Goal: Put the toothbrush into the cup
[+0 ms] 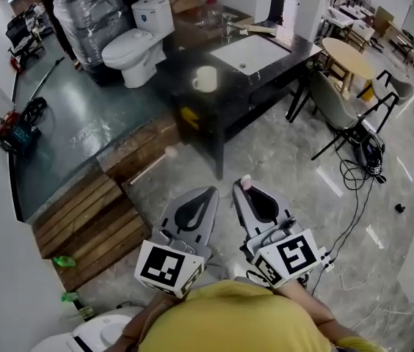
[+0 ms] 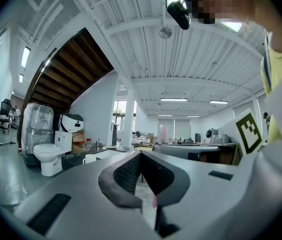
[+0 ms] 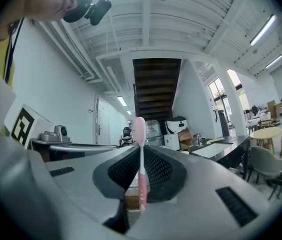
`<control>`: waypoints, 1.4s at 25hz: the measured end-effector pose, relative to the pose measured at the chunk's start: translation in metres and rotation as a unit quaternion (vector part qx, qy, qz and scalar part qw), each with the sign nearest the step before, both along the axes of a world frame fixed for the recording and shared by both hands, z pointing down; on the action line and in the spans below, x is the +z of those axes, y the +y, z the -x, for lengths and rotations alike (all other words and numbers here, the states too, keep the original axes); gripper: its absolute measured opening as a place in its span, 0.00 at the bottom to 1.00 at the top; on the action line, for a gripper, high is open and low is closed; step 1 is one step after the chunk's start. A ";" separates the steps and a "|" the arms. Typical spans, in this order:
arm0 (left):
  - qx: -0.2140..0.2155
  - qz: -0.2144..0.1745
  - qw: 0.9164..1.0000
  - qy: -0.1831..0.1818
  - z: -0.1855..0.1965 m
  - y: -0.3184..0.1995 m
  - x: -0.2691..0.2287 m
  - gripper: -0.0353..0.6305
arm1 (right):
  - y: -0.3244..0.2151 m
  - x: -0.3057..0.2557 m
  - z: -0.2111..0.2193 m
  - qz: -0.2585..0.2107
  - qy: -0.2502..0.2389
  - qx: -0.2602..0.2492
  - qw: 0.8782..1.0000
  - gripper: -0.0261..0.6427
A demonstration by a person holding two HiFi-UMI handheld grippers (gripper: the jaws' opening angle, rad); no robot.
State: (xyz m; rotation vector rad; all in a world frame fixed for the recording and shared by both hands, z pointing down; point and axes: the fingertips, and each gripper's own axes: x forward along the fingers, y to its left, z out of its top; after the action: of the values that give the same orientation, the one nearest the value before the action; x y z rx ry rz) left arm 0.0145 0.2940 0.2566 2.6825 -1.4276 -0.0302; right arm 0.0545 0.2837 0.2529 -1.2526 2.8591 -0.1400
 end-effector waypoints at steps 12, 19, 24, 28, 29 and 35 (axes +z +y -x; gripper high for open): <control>0.029 0.000 1.000 0.006 0.024 -0.067 0.008 0.06 | -0.062 0.012 0.023 0.008 -0.001 0.029 1.000 0.09; 0.032 0.005 0.999 0.008 0.028 -0.104 0.011 0.06 | -0.098 0.013 0.027 0.011 -0.002 0.032 0.999 0.09; 0.023 0.009 1.000 0.010 0.031 -0.141 0.016 0.06 | -0.135 0.019 0.032 0.014 0.001 0.020 1.000 0.09; 0.017 0.010 1.000 0.011 0.030 -0.175 0.020 0.06 | -0.171 0.021 0.032 0.012 0.003 0.011 1.000 0.09; 0.013 0.011 1.000 0.011 0.030 -0.185 0.020 0.06 | -0.181 0.021 0.031 0.012 0.004 0.008 1.000 0.09; 0.003 0.016 1.000 0.013 0.028 -0.245 0.021 0.06 | -0.241 0.021 0.031 0.016 0.006 -0.006 1.000 0.09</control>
State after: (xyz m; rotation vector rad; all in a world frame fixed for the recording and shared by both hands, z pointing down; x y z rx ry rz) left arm -0.0138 0.0491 0.2775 2.6510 -1.4020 -0.0404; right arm 0.0238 0.0428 0.2741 -1.2466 2.8860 -0.1797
